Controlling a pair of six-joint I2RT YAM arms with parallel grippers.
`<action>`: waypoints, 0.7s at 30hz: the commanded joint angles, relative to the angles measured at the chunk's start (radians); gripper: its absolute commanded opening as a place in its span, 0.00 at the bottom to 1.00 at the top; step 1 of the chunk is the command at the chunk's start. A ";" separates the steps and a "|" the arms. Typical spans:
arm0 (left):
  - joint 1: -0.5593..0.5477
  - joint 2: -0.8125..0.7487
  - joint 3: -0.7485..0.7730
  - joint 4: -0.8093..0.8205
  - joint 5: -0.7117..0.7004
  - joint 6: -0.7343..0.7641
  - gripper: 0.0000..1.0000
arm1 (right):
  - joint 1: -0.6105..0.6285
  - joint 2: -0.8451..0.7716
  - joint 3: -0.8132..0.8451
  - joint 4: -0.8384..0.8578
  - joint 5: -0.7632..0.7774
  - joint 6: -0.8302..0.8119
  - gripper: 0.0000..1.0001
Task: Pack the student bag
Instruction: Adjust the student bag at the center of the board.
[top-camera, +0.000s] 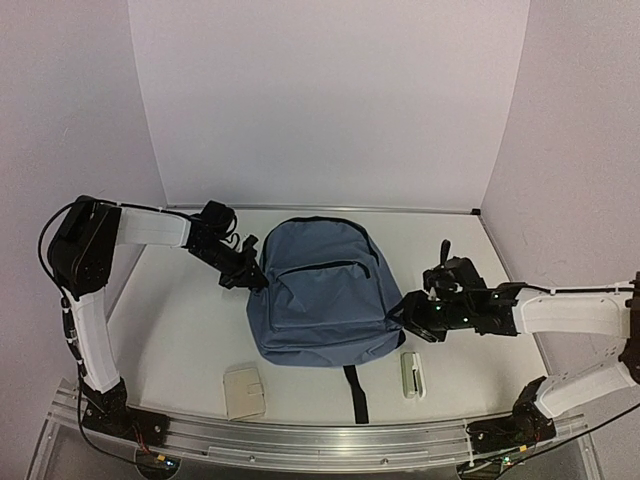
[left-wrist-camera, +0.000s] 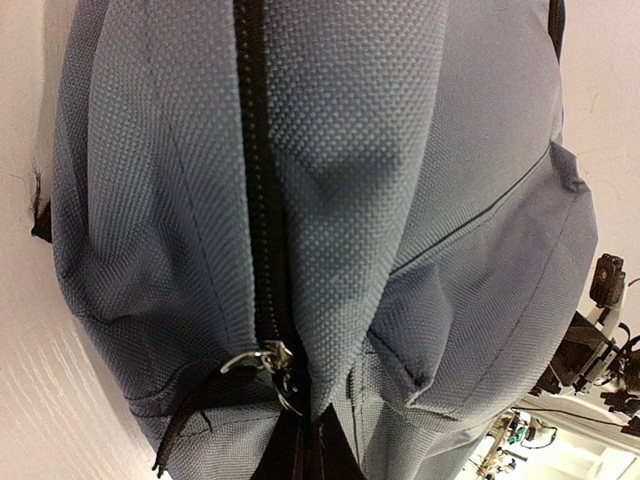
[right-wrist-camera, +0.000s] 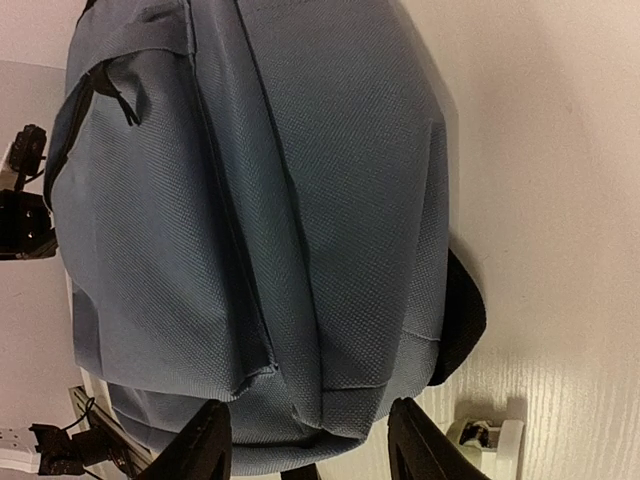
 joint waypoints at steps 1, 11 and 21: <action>0.016 -0.069 -0.023 0.025 -0.058 -0.017 0.00 | 0.002 0.082 0.005 0.073 -0.018 -0.004 0.49; 0.003 -0.147 -0.121 0.038 -0.088 -0.026 0.00 | -0.009 0.190 0.090 0.110 0.111 -0.077 0.01; -0.227 -0.326 -0.301 0.102 -0.222 -0.167 0.00 | -0.211 0.475 0.422 0.106 0.200 -0.290 0.00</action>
